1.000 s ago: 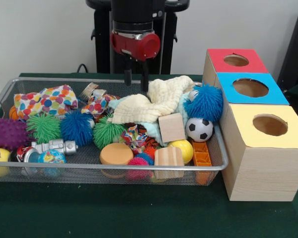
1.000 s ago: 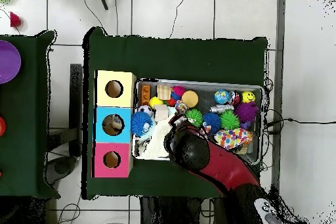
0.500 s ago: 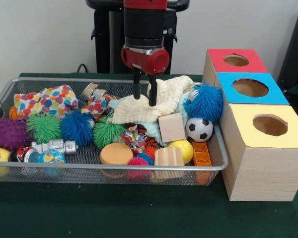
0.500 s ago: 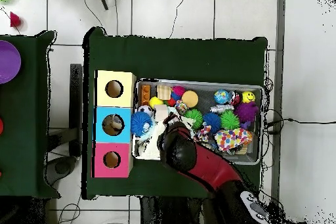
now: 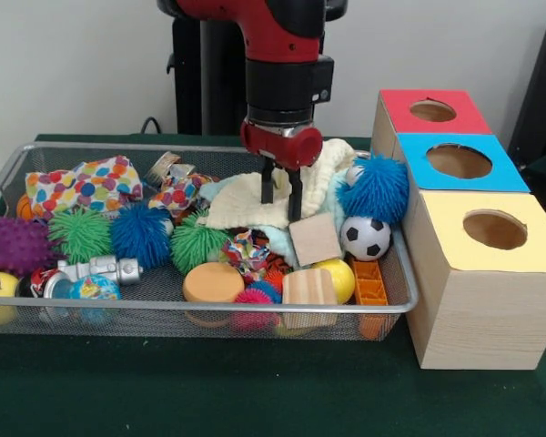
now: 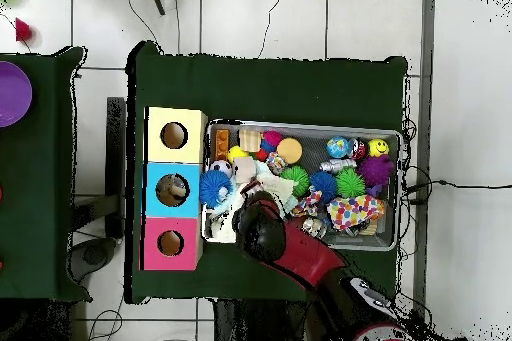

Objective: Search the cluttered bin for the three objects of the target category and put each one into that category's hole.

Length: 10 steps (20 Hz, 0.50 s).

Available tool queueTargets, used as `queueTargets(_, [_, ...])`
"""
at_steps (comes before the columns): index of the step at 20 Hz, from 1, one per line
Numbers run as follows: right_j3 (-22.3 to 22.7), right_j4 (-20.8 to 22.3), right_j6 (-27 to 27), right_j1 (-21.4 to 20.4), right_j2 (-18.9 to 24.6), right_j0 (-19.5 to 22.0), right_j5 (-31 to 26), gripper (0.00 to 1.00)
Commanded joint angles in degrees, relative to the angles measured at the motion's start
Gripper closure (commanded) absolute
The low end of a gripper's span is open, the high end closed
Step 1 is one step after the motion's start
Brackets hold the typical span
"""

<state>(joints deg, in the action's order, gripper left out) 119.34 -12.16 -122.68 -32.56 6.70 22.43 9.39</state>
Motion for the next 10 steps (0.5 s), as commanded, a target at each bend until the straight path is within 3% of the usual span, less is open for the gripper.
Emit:
queueTargets(1, [-1.6,-2.2,-17.2,9.3,5.4,1.1,7.7,0.00])
queueTargets(10, [-3.4,-5.7,-14.9,11.0,2.2,-1.8,7.7,0.00])
